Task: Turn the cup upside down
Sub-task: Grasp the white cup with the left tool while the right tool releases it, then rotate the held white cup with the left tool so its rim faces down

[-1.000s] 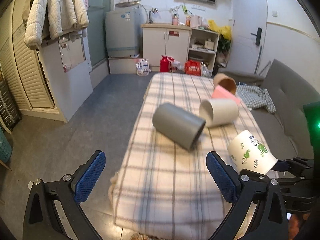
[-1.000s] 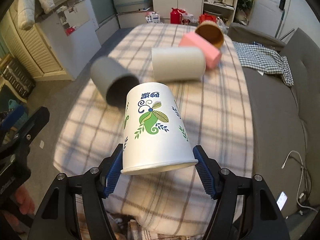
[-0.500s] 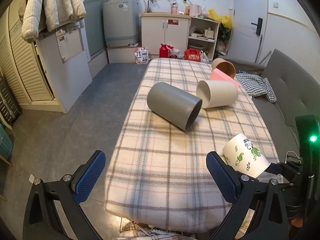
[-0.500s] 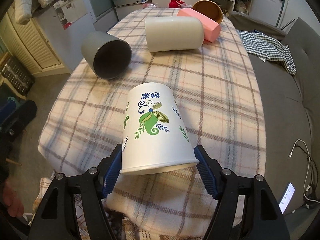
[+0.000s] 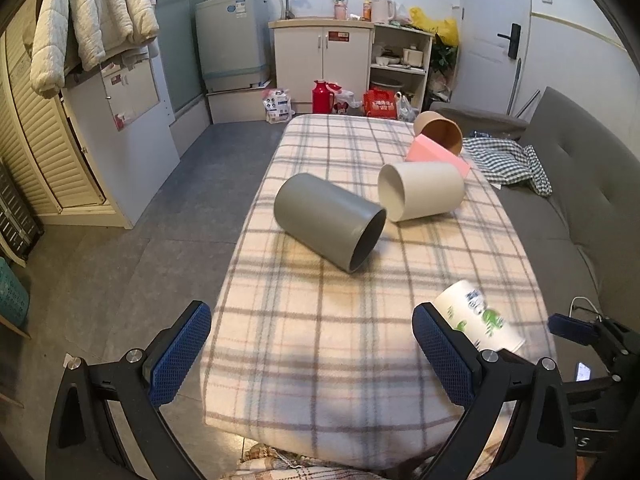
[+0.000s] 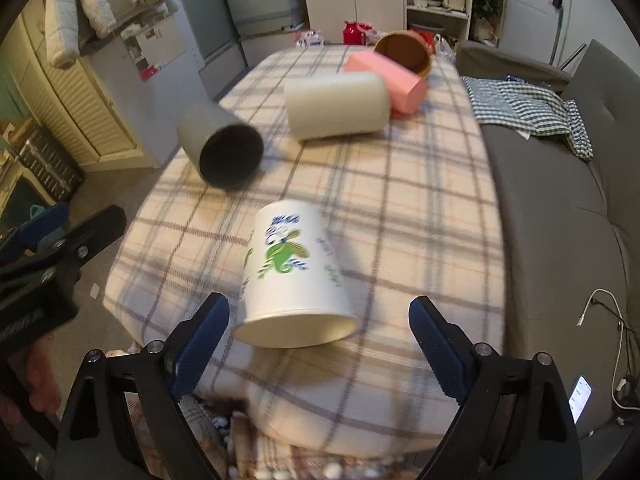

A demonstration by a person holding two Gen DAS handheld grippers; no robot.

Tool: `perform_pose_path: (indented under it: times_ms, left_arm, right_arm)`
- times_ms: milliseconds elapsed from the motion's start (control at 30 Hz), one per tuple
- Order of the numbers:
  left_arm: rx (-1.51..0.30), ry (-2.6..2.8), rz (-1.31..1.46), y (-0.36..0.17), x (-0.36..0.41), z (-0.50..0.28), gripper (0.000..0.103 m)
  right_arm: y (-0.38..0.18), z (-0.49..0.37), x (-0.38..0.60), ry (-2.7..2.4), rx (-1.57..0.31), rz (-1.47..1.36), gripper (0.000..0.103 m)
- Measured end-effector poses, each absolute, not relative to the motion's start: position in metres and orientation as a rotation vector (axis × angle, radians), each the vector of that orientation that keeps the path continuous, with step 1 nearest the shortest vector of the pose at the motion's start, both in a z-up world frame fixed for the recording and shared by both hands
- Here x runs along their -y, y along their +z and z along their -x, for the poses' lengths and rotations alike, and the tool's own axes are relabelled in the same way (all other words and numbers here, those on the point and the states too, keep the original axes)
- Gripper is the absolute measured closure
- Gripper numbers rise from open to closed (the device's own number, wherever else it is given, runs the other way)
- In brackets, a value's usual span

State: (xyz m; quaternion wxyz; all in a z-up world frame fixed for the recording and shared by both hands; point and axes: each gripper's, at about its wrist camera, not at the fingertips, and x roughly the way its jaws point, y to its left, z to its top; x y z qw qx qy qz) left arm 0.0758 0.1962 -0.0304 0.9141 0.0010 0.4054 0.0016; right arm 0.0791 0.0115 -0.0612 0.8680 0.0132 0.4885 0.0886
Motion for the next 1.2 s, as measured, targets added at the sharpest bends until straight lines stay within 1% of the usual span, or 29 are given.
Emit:
perform_pose_path:
  times_ms: [167,300,567,867,933,1067,1100,1133,1167,1200]
  left_arm:
    - [-0.893,-0.018,0.001,-0.024,-0.173,-0.093,0.0]
    - [-0.937,-0.068,-0.004,-0.027,-0.147,-0.104,0.0]
    - [-1.089,-0.135,0.024,-0.056,-0.107,-0.128,0.0]
    - [-1.233,-0.153,0.078,-0.086,-0.101,-0.155,0.002]
    - [-1.259,-0.171,0.117,-0.089,-0.102,-0.159,0.002]
    - [-1.288,-0.187,0.109,-0.095,-0.099,-0.163,0.009]
    - [-1.3,-0.192,0.115,-0.097,-0.098,-0.163,0.017]
    - [-1.312,-0.199,0.122,-0.099,-0.099,-0.163,0.021]
    - [-1.326,-0.202,0.123,-0.102,-0.098,-0.162,0.028]
    - [-1.333,-0.208,0.128,-0.103,-0.099,-0.162,0.032]
  right_arm:
    - [-0.05,-0.084,0.028,0.12,-1.007,-0.079,0.011]
    - [-0.052,-0.096,0.058,0.032,-1.01,-0.105,0.011]
    - [-0.062,-0.111,0.077,-0.007,-1.037,-0.123,0.012]
    - [-0.075,-0.124,0.095,-0.04,-1.064,-0.144,0.011]
    - [-0.073,-0.125,0.098,-0.028,-1.043,-0.173,0.011]
    - [-0.067,-0.129,0.096,-0.003,-1.008,-0.185,0.011]
    - [-0.067,-0.13,0.095,-0.01,-1.008,-0.175,0.011]
    - [-0.068,-0.131,0.096,-0.011,-1.01,-0.174,0.011]
    - [-0.069,-0.131,0.096,-0.01,-1.011,-0.18,0.011]
    - [-0.07,-0.131,0.097,-0.01,-1.013,-0.192,0.011]
